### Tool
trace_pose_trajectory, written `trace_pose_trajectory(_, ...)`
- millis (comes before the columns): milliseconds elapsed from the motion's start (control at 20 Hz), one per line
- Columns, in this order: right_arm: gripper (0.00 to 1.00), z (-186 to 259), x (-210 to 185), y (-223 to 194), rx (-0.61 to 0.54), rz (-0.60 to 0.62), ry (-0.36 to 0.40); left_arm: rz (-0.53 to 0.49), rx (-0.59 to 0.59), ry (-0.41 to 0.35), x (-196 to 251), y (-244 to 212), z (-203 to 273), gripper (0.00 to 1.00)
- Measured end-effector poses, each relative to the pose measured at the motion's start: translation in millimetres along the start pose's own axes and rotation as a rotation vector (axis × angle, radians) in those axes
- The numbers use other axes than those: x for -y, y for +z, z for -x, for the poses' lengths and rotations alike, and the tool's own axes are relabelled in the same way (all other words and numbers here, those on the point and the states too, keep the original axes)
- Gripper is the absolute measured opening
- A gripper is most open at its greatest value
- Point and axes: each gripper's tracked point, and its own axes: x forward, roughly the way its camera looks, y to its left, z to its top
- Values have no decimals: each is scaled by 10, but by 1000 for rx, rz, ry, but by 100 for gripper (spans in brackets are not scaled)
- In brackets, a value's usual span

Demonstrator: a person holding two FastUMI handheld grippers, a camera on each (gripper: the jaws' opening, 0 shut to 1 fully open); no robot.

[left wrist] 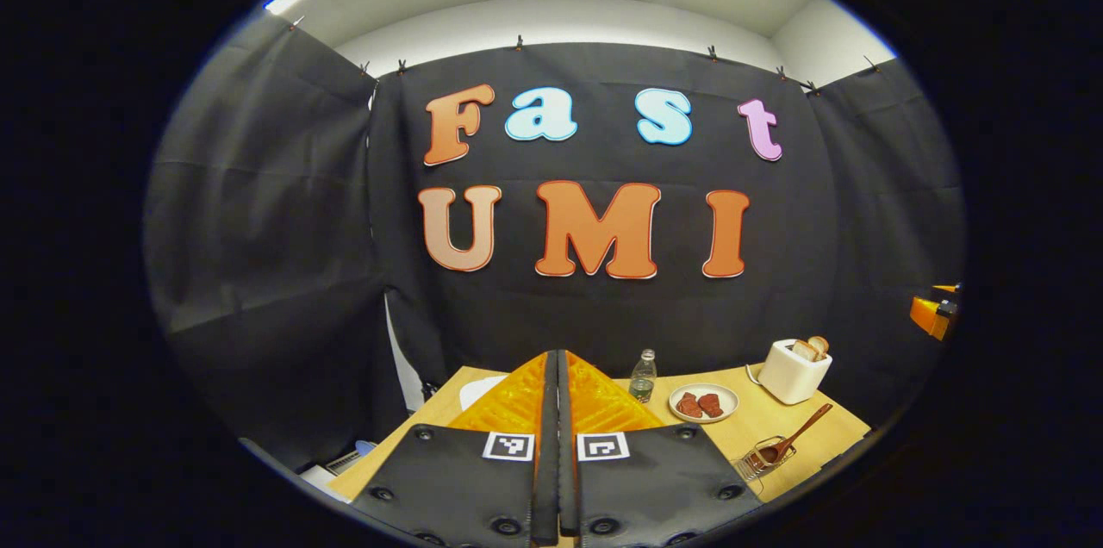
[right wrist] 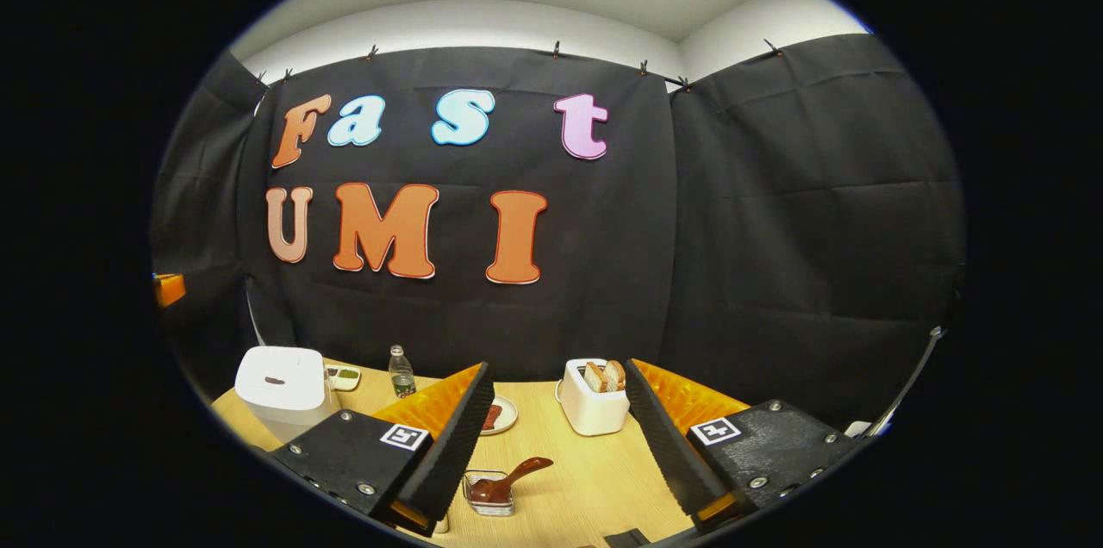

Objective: Close the left gripper, press the button to open the rice cooker; take a wooden spoon from the chopstick holder with the right hand, scoop a spoonful of rice and pour it into the rice cooker, then put the wooden spoon back into the chopstick holder.

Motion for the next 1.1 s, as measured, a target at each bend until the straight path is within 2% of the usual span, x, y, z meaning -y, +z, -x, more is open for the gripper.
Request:
trace_pose_trajectory(200,95,7,49,-81,-30,-12,-10,5,-53,0,0,-351,-396,5)
trace_pose_trajectory(250,100,13,83,-94,-33,-6,-18,-2,-67,-4,2,-456,-508,5)
trace_pose_trajectory(300,95,23,117,-112,-37,6,-30,-14,-85,11,-48,-581,-635,2)
trace_pose_trajectory(350,95,33,137,-127,-42,18,-40,-13,-116,19,-76,-739,-748,5)
trace_pose_trajectory(400,100,44,157,-142,-47,33,-48,9,-134,11,-70,-880,-849,5)
trace_pose_trajectory(450,95,72,183,-138,-51,50,-57,23,-156,10,-82,-1003,-961,5)
trace_pose_trajectory(550,95,128,228,-95,-40,88,-74,36,-172,-12,-106,-1274,-1218,5)
trace_pose_trajectory(700,95,189,320,1,-16,134,-104,73,-259,-24,-128,-1710,-1451,5)
trace_pose_trajectory(800,95,222,354,56,1,146,-116,94,-299,-4,-193,-1902,-1534,8)
trace_pose_trajectory(1050,97,234,396,23,-11,127,-125,73,-393,-12,-146,-2236,-1501,5)
trace_pose_trajectory(1100,97,239,399,9,-17,118,-124,58,-376,-15,-146,-2192,-1488,5)
